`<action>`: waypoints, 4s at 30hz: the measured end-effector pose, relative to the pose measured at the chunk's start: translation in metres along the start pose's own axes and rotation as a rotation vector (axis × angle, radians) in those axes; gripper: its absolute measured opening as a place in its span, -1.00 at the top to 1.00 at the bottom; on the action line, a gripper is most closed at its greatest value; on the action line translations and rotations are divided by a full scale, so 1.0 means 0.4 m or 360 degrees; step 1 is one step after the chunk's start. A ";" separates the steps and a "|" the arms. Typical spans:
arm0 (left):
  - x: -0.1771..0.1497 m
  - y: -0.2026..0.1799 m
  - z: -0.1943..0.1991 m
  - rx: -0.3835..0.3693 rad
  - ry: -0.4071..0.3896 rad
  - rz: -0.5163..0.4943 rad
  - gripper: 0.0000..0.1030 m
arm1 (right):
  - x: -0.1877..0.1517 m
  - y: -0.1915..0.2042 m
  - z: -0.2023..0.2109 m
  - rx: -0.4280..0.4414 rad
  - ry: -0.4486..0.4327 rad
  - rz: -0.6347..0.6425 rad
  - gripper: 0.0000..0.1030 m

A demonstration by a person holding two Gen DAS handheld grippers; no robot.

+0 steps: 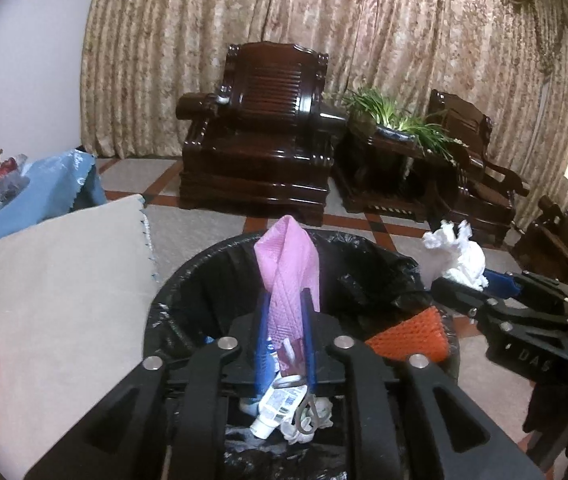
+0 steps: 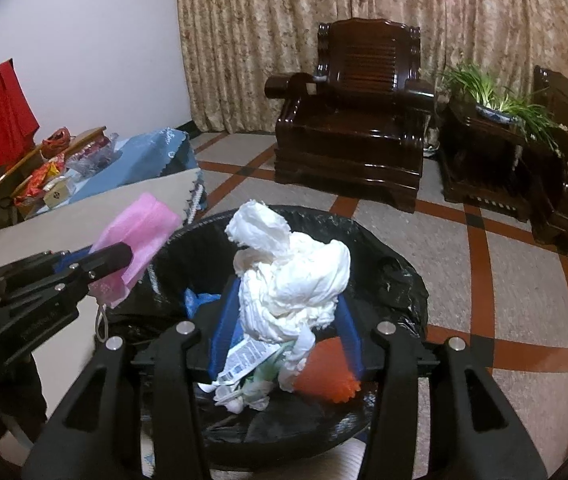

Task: Collect trash
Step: 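Open both tools to drop the pink bag and tissue into the bin, then move both open tools back over the orange pad and red bag, then grasp the orange mesh pad with the left tool while the right tool grasps the red bag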

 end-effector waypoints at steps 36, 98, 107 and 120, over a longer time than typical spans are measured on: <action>-0.212 0.461 0.321 0.0613 -0.0033 0.0355 -0.88 | -0.011 0.445 -0.027 0.0393 -0.0028 0.0219 -0.90; -0.598 0.897 0.386 0.0887 0.0255 0.0854 0.74 | -0.260 0.998 -0.375 0.0553 0.0281 0.0616 -0.90; -0.609 0.938 0.449 0.1014 0.0262 0.0798 0.74 | -0.267 1.098 -0.387 0.0622 0.0297 0.0650 -0.90; -0.626 0.971 0.489 0.1069 0.0243 0.0825 0.74 | -0.332 1.192 -0.451 0.0601 0.0428 0.0742 -0.43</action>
Point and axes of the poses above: each gripper's, at about its wrist camera, not at the fingertips, and z roughly against the way its jaws point, y to its left, x to its top, the point moved 8 cm from there along -z, roughly the way its jaws point, and after that the axes turned 12 degrees about -z, right-handed, at the moved point
